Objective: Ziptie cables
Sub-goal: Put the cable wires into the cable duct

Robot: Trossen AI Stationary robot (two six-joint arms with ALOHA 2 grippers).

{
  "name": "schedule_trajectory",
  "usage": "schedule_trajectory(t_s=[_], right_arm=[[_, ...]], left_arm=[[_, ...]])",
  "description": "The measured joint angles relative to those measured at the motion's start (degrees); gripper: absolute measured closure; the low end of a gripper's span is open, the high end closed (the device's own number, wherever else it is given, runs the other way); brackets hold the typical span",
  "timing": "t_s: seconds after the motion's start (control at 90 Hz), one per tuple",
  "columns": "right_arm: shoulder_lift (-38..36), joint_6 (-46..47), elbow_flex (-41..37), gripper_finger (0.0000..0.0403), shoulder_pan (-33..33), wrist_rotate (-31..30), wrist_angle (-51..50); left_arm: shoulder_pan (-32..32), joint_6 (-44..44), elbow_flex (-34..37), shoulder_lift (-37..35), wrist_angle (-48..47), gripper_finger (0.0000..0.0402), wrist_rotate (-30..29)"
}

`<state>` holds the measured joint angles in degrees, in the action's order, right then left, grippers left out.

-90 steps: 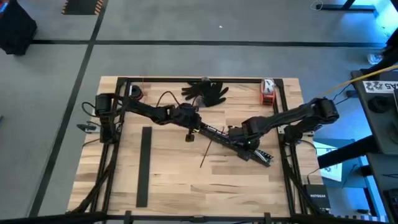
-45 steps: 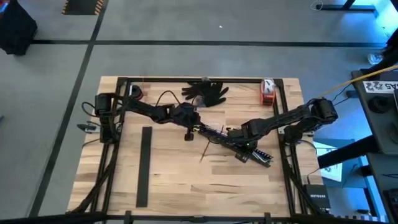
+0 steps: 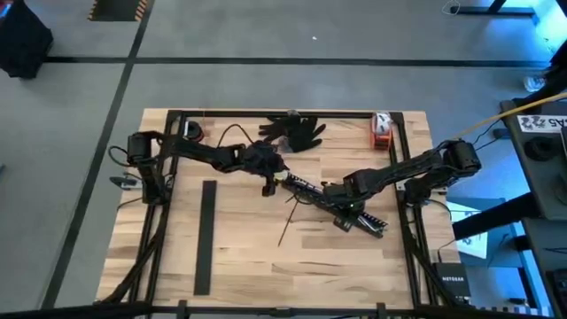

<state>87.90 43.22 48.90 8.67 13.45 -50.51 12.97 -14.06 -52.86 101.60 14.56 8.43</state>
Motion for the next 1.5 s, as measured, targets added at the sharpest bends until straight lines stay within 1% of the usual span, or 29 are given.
schedule_trajectory(t_s=[0.211,0.356,0.444,0.533,0.767,0.833,0.911,1.022,1.5], right_arm=[[0.0,-0.17,0.04,0.0389,-0.01,-0.37,1.71],[0.0,0.49,0.06,0.0388,-0.02,-0.43,3.19],[-0.02,1.16,0.07,0.0379,-0.04,0.11,3.97],[-0.02,1.29,0.09,0.035,-0.04,0.26,4.34],[-0.03,1.31,0.13,0.0236,-0.07,1.53,3.99],[-0.04,1.35,0.13,0.0214,-0.07,2.69,3.92],[-0.04,1.34,0.13,0.0198,-0.07,3.93,3.66],[-0.04,1.33,0.13,0.0191,-0.07,4.5,3.47],[-0.04,1.33,0.15,0.019,-0.07,4.2,3.57]], left_arm=[[-0.09,-0.18,0.02,0.22,1.79,0.0203,1.75],[-0.26,0.38,0.02,0.95,1.94,0.021,1.82],[-0.26,0.43,0.02,1.58,2.42,0.0213,2.56],[-0.28,1.13,0.02,2.14,2.13,0.0213,3.29],[-0.28,2.37,0.0,2.12,2.37,0.0213,3.43],[-0.28,2.7,0.0,2.12,2.58,0.0213,3.43],[-0.28,2.72,0.0,2.12,2.44,0.0213,3.43],[-0.23,2.23,-0.02,2.12,2.54,0.0213,3.42],[-0.22,2.11,-0.02,2.12,2.52,0.0212,3.38]])
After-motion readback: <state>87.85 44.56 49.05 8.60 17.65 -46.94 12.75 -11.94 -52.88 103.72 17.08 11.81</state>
